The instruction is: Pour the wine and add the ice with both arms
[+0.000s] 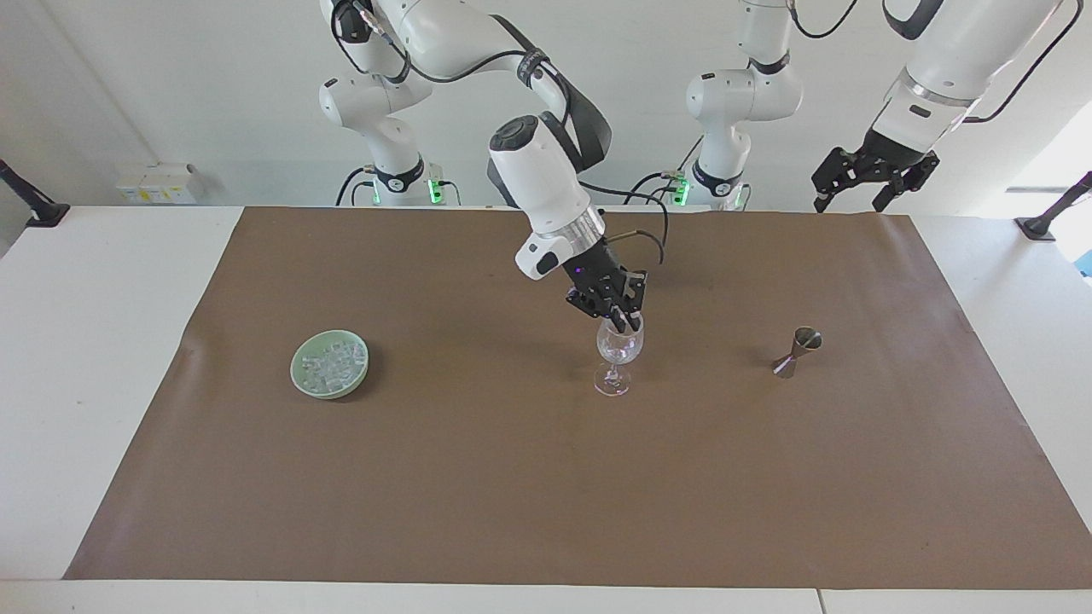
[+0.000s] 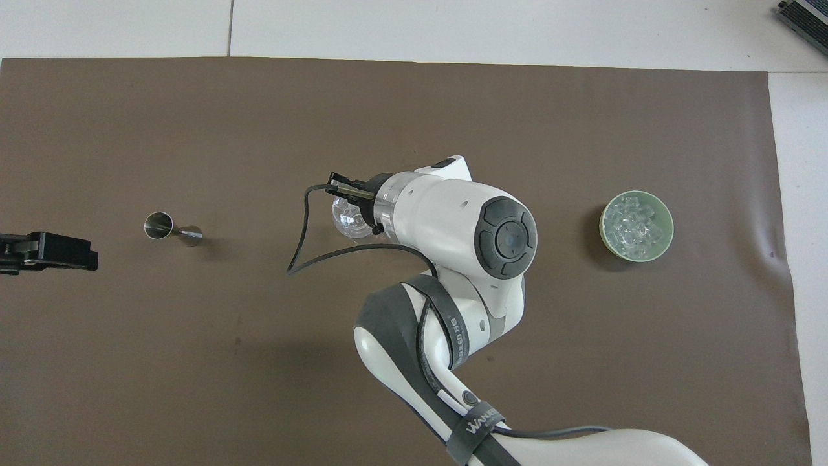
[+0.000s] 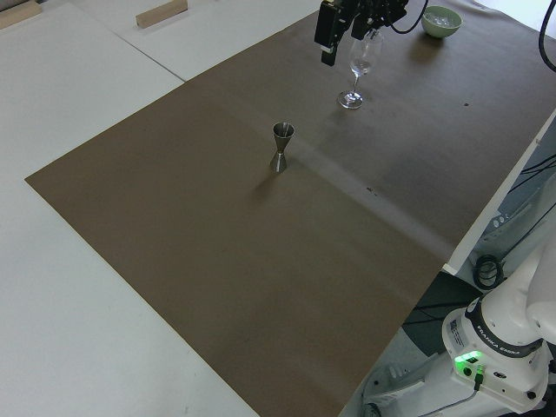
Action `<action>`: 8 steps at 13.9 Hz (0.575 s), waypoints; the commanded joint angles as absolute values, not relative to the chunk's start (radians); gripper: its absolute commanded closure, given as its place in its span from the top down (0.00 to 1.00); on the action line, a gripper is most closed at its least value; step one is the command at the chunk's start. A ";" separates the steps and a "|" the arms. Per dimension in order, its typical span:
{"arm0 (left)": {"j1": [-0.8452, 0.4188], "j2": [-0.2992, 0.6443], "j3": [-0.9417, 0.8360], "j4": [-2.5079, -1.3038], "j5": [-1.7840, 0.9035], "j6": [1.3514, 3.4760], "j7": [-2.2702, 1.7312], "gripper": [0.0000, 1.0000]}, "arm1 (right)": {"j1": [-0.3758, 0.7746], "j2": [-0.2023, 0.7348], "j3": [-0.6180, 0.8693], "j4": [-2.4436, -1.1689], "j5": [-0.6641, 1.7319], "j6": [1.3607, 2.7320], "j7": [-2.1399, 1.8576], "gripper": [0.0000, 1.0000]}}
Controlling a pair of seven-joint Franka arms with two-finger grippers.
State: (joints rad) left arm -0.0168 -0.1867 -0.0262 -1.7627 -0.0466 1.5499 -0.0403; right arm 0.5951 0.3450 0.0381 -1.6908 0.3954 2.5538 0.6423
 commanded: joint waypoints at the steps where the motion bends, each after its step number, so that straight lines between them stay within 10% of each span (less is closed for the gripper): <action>1: -0.005 -0.215 -0.040 -1.798 -0.032 1.562 -0.037 1.00 | 0.592 0.325 0.038 -1.700 0.407 2.525 0.663 0.11; 8: 0.000 -0.215 -0.035 -1.798 -0.032 1.559 -0.038 1.00 | 0.588 0.311 0.037 -1.690 0.405 2.473 0.663 0.15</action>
